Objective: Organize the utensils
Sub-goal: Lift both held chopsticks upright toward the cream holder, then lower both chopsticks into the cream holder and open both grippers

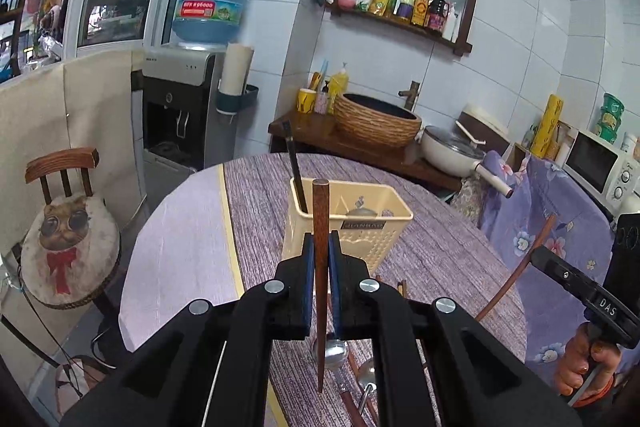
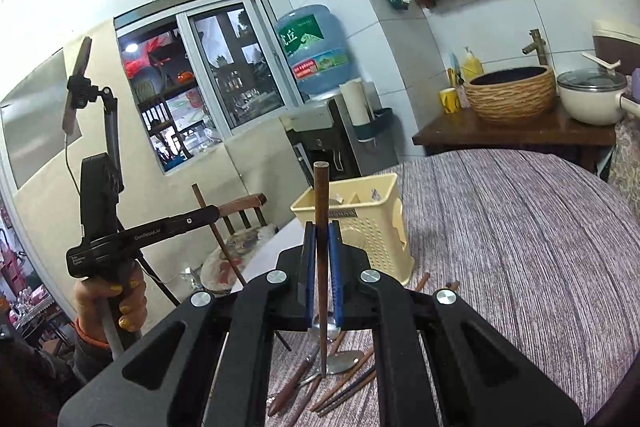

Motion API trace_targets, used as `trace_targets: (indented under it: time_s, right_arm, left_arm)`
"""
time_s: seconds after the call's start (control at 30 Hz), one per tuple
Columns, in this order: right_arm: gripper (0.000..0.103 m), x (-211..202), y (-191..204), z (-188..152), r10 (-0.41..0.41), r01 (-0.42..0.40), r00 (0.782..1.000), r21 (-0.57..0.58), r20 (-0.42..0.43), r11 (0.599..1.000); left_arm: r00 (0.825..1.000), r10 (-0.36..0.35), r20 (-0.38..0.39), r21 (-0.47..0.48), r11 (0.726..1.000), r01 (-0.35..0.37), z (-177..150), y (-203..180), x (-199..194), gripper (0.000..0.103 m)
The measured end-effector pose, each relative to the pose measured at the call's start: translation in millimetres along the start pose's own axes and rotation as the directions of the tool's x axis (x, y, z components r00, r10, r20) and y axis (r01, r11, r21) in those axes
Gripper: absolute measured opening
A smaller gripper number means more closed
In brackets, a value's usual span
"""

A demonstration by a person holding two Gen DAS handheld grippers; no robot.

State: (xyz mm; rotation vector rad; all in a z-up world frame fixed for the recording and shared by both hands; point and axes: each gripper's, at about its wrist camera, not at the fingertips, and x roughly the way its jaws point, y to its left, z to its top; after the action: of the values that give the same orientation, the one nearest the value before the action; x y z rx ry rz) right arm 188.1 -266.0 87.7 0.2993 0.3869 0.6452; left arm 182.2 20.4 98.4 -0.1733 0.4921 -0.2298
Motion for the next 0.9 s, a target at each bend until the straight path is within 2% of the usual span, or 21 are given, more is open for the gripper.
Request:
trace_targets:
  time_s: [0.3, 0.43, 0.57, 0.73, 0.8, 0.9]
  right_arm:
    - [0.008, 11, 17, 46, 0.017, -0.015, 1.0, -0.067, 0.025, 0.998]
    - [0.008, 19, 27, 76, 0.002, 0.004, 0.999, -0.107, 0.051, 0.994]
    - [0.008, 29, 37, 111, -0.025, 0.04, 0.994, -0.141, 0.11, 0.989]
    - [0.008, 49, 43, 147, -0.086, 0.12, 0.977, -0.17, 0.195, 0.978]
    - [0.008, 60, 41, 152, -0.114, 0.154, 0.97, -0.182, 0.212, 0.971]
    - [0.008, 83, 33, 146, -0.148, 0.185, 0.97, -0.189, 0.195, 0.964]
  left_arm:
    - [0.998, -0.037, 0.048, 0.029, 0.999, 0.035, 39, -10, -10, 0.008]
    - [0.994, -0.039, 0.103, 0.046, 0.998, 0.035, 69, -18, -18, 0.008]
    - [0.986, -0.012, 0.169, 0.03, 1.0, 0.008, 104, -22, -20, 0.008]
    - [0.966, 0.086, 0.244, -0.017, 0.996, -0.085, 136, -24, 0, 0.008]
    - [0.966, 0.11, 0.235, -0.03, 0.994, -0.106, 139, -23, 15, 0.008]
    - [0.972, 0.12, 0.203, -0.039, 0.993, -0.114, 133, -19, 35, 0.008]
